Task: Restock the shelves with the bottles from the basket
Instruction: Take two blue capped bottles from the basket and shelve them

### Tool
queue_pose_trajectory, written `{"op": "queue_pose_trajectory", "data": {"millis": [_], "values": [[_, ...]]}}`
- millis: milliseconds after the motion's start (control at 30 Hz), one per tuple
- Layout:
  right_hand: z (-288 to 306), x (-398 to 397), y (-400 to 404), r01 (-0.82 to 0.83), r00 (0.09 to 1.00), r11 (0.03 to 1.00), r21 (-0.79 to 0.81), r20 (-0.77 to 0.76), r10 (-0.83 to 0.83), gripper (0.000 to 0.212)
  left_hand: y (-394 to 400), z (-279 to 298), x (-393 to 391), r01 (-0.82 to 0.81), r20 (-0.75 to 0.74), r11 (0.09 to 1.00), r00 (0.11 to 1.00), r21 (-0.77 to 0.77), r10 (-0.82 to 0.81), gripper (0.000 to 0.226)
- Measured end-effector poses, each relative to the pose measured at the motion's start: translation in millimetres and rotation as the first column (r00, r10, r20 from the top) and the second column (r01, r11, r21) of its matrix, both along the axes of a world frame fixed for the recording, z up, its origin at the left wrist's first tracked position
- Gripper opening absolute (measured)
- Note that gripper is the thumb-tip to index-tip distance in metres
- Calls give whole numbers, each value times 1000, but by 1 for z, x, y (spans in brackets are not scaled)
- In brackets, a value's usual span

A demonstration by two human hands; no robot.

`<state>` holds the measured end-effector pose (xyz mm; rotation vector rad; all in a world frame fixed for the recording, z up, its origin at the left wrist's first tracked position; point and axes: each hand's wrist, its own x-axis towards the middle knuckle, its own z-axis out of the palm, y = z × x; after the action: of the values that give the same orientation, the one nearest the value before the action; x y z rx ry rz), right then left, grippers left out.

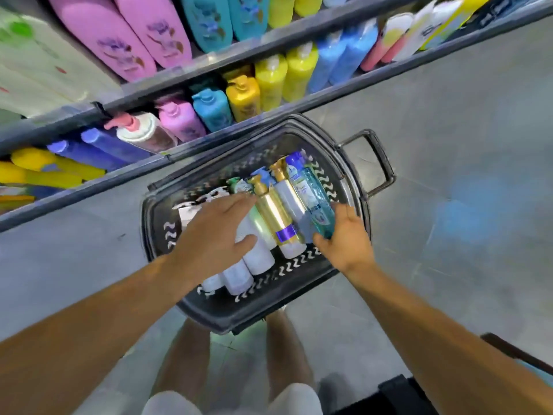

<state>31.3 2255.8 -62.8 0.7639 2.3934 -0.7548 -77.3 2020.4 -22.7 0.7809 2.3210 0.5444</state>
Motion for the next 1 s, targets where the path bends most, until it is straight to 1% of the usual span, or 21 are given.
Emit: {"op": "queue_pose_trajectory", "data": {"millis": [133,233,300,367,433,500,567,633,700,767,867,1000], "values": [[-56,-12,9,60,998,998,9,0,-60,74,16,-51,-3,-1,58,1000,998,-14,1,70],[-89,-21,13,89,995,996,16,40,-90,71,24,-81,-6,-7,97,1000,995,-29,10,71],[-104,-24,13,121,991,992,35,54,-123,69,27,-95,-7,-19,123,999,992,-31,23,71],[-110,-25,14,151,988,988,36,31,-152,65,29,-103,-7,-43,150,999,988,-33,47,71],[-108,-22,14,245,969,969,-43,-13,-245,59,33,-106,-7,-84,184,996,979,-31,88,72],[-98,-16,12,380,920,906,-188,-20,-391,53,39,-104,-7,-117,208,993,971,-18,118,72],[-84,-9,7,483,861,791,-376,37,-508,50,46,-101,-7,-167,253,986,954,10,159,73],[-72,-3,-1,516,818,649,-560,95,-568,46,53,-97,-9,-270,356,962,903,37,240,77],[-64,1,-10,507,794,531,-679,129,-593,49,59,-92,-13,-361,461,930,839,69,291,82],[-61,0,-20,490,791,471,-734,148,-593,52,62,-89,-16,-422,533,899,791,117,302,81],[-62,-5,-35,474,792,403,-783,179,-583,48,63,-91,-17,-480,583,866,747,140,320,72],[-66,-14,-49,455,808,375,-807,197,-556,49,60,-99,-16,-552,597,828,699,98,395,79]]}}
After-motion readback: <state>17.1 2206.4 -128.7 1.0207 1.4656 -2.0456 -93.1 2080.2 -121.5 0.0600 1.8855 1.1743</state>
